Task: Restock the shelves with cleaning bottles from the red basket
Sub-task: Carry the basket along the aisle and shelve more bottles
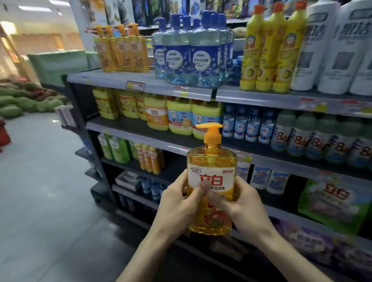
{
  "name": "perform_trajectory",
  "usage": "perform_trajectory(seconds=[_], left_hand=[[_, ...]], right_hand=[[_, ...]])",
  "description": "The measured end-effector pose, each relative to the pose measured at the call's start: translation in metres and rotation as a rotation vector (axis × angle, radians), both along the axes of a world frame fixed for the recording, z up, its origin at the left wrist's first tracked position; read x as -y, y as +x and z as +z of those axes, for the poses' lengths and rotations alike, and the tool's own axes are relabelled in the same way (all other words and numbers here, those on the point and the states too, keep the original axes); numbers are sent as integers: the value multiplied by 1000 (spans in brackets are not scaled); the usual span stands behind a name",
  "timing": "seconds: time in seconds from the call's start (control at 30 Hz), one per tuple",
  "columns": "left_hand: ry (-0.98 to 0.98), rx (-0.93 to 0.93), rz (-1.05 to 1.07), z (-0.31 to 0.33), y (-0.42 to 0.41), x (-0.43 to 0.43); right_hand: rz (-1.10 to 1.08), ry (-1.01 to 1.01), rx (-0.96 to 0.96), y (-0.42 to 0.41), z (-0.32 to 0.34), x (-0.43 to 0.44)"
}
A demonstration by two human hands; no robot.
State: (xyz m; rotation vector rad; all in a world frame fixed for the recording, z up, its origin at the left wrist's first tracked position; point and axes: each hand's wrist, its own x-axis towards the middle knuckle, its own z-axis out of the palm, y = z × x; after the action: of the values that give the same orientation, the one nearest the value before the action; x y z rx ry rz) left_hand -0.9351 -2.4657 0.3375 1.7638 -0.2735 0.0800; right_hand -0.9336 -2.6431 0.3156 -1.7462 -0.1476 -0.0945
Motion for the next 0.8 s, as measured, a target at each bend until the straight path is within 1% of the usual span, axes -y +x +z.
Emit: perform_trajectory(seconds=[0.13,0.23,0.37,0.5,0.67,0.8], left_hand=[[-20,-1,97,-1,36,-30],[-1,9,158,3,70,-50],[23,16,251,16,117,-75],[30,66,352,37,158,-99],[-17,122,421,61,192,-136],[2,162,444,79,215,-186]], right_hand=[[72,-44,29,51,7,-30],[125,-56,50,94,13,-52],[197,-59,69,152,29,-78],[249,-61,135,206,52,-104],[347,-54,183,259,76,-148],[395,-53,225,290,93,-198]])
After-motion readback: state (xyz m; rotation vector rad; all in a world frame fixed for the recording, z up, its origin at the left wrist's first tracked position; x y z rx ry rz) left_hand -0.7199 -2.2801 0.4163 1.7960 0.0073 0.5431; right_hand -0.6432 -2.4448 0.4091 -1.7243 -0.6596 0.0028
